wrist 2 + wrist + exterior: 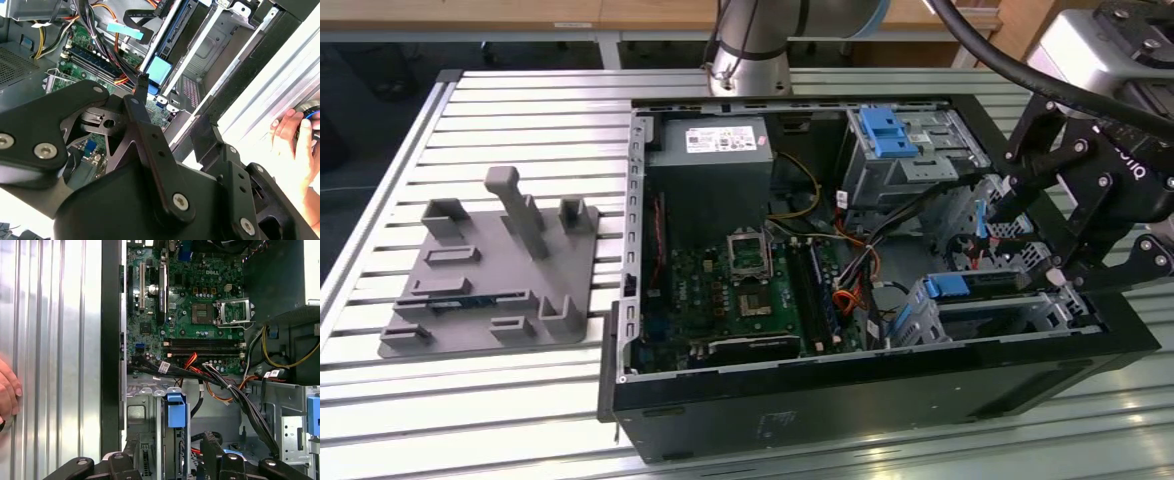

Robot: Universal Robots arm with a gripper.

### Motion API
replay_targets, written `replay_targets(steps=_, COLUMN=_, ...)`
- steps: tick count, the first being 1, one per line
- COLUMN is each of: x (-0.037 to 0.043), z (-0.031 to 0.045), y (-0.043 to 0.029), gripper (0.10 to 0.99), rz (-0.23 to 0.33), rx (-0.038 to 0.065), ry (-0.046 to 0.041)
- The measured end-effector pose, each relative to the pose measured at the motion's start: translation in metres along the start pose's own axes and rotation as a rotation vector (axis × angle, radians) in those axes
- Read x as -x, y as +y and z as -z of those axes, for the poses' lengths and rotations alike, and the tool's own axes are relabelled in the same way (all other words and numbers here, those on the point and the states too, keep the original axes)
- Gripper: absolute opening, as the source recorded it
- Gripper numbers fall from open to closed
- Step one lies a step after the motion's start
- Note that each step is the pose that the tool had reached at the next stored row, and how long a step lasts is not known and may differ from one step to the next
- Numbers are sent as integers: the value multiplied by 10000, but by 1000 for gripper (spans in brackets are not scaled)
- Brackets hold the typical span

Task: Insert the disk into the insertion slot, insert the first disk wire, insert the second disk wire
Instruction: 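Insert the first disk wire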

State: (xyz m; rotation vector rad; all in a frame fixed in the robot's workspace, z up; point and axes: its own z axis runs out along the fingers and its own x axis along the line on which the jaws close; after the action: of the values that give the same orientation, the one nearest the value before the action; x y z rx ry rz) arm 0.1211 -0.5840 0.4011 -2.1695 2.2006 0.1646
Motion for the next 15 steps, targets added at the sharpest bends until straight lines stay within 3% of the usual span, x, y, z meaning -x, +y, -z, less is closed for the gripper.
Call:
replay_targets(steps=5, x=19, z=-4, y=0, gripper=616, rz=-1, rx=0, ry=23)
replay_targets(steps=11, x=199, z=-61, y=-18, gripper=616, rz=-21, rx=-9, ry=542)
replay_targets(steps=15, x=304, z=-91, y=-71, gripper=616, rz=-29, rx=-10, ry=601)
